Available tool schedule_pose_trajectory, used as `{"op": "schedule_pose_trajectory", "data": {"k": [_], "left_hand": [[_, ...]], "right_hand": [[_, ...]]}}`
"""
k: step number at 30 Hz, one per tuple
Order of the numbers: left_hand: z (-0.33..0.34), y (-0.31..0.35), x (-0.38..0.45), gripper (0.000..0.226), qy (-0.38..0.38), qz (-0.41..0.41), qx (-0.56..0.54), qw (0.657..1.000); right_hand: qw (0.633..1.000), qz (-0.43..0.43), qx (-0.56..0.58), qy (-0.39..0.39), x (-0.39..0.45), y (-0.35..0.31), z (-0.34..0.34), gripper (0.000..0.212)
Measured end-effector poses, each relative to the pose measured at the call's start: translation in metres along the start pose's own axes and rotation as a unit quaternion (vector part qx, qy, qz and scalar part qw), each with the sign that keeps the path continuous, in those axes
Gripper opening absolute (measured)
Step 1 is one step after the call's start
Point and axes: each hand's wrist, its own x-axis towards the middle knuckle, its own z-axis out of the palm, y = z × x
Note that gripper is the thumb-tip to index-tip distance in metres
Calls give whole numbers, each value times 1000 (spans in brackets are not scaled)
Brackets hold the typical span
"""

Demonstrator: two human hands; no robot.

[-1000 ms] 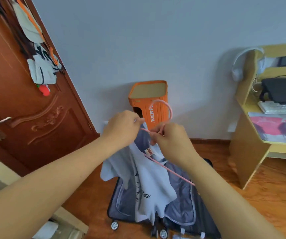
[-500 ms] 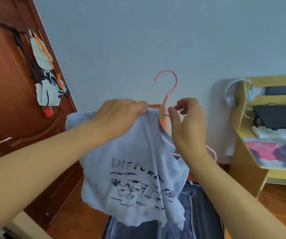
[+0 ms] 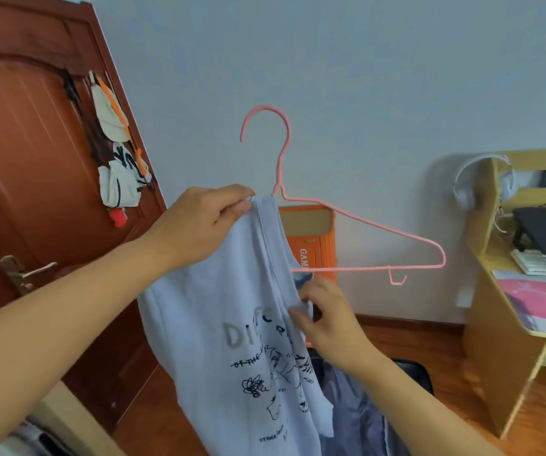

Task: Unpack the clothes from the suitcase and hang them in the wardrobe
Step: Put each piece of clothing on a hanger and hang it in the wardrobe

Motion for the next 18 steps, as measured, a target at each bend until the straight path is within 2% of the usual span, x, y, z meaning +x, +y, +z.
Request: {"op": "schedule_pose_trajectory", "data": {"k": [2, 4, 5, 8, 9, 10, 12, 14, 16, 18], "left_hand": [[-9, -13, -8, 35, 18, -15, -13, 1000], [-21, -29, -21, 37, 39, -32, -13, 999], [-26, -38, -30, 40, 38, -41, -7, 998], [-32, -62, -63, 61, -4, -32, 43, 999], [-31, -68, -73, 65, -11, -14, 69, 997], [-28, -76, -81, 61, -16, 19, 105, 994], [-19, -87, -90, 36, -4, 96, 196, 976], [-10, -88, -91, 22, 3, 120, 240, 963], [-2, -81, -86, 27, 12, 79, 223, 972], [1, -68, -77, 40, 53, -6, 152, 987]], "right_hand": [[995, -7, -42, -92, -6, 7, -4, 21], [974, -52, -144, -168, -15, 26, -20, 16], [961, -86, -198, -173, -18, 38, -33, 7], [924, -161, -330, -104, -10, 58, -80, 41], [916, -179, -345, -100, -5, 56, -94, 44], [911, -202, -346, -98, 0, 52, -104, 41], [910, -232, -336, -73, 11, 37, -117, 34], [925, -253, -281, -39, 24, 17, -112, 28], [955, -217, -202, -9, 38, -3, -96, 22], [974, -122, -189, -23, 54, -10, -82, 30]]}}
